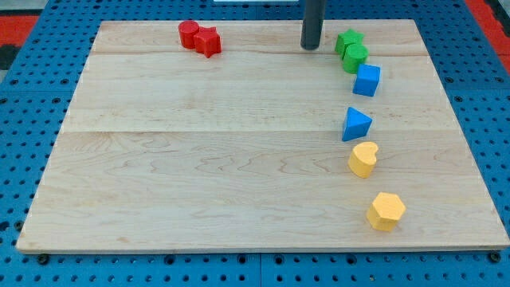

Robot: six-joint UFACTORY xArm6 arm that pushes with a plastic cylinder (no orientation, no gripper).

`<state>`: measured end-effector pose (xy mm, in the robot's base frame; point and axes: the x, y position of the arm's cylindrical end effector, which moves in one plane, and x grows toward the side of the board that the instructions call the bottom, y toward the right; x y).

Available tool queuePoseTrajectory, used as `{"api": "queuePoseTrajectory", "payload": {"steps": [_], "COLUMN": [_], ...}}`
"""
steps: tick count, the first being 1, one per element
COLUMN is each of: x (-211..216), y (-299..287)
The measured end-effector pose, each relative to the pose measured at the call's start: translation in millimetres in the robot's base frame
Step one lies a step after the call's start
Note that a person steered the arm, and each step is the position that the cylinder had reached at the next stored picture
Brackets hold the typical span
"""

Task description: Touch the left side of blue triangle

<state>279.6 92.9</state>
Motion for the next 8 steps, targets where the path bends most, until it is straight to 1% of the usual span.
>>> {"api": "queuePoseTrajectory", "payload": {"steps": [1, 2, 3, 4, 5, 7, 8], "x": [-2.4, -20.5, -42.0, -39.2, -20.8, -6.0, 24.2], "y": [33.5, 52.4, 45.0, 46.8, 41.8, 8.6, 6.6]}}
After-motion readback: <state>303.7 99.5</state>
